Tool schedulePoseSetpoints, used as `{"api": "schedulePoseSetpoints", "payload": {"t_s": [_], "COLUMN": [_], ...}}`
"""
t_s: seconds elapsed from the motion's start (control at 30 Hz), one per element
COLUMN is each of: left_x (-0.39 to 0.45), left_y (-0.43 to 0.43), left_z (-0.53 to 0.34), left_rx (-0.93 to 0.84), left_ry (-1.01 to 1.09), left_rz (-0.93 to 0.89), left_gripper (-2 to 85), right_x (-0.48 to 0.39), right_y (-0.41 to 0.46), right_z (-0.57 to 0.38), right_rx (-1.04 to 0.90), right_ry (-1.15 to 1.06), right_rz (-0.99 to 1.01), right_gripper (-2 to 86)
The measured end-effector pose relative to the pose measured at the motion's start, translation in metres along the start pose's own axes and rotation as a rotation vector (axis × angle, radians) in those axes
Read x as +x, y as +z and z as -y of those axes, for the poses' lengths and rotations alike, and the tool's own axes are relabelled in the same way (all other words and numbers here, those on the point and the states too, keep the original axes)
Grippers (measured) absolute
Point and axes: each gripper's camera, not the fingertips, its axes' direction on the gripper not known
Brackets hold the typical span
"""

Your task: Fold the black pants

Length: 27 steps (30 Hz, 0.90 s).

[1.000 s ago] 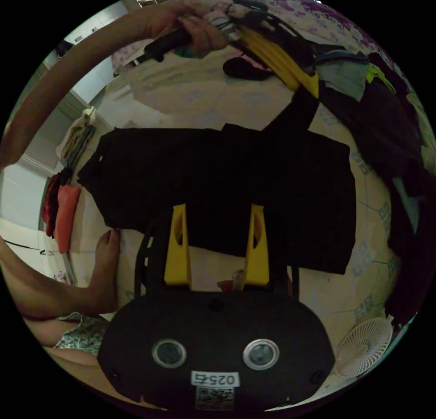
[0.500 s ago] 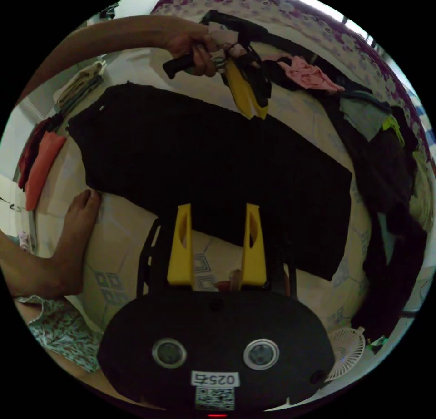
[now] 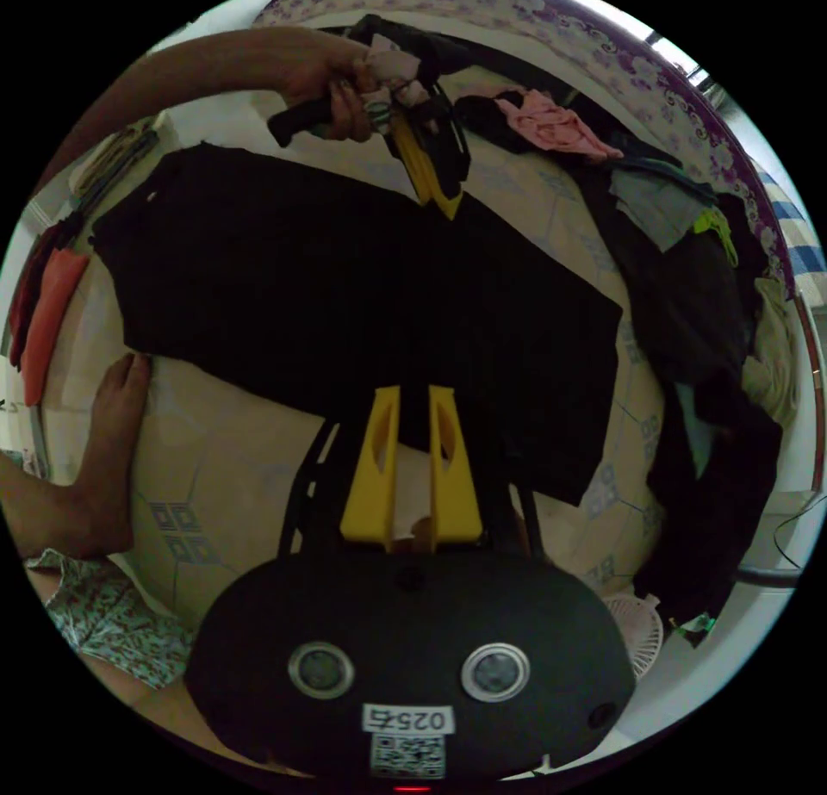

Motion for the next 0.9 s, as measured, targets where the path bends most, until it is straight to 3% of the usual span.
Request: {"api": "schedulePoseSetpoints", "payload": {"t_s": [0.2,0.37,0.5,0.67,0.8,0.9], "left_x": [0.013,0.015,0.012,0.014,0.014,0.011], "left_y": [-0.008,-0.020,-0.025,-0.022,-0.023,-0.025], "left_z": [0.003,0.003,0.005,0.016,0.022,0.027], "left_rx": [0.012,0.032,0.035,0.009,0.005,0.002], "left_ry": [0.062,0.065,0.025,0.002,-0.015,-0.033], "left_rz": [0.057,0.023,-0.010,0.063,0.065,0.043], "left_gripper": [-1.7,-1.7,-1.7,-1.7,-1.6,-1.6], "right_x": [0.016,0.072,0.090,0.079,0.050,0.022], "right_y": [0.016,0.011,0.014,0.027,0.038,0.046], "right_z": [0.002,-0.022,-0.033,-0.027,-0.012,0.000], "right_rx": [-0.010,0.084,0.138,0.177,0.128,0.095], "right_ry": [0.022,0.218,0.235,0.163,0.072,-0.013], "right_rz": [0.047,0.320,0.392,0.567,0.489,0.315], "right_gripper": [-0.2,-0.8,0.0,11.5,14.1,14.3]}}
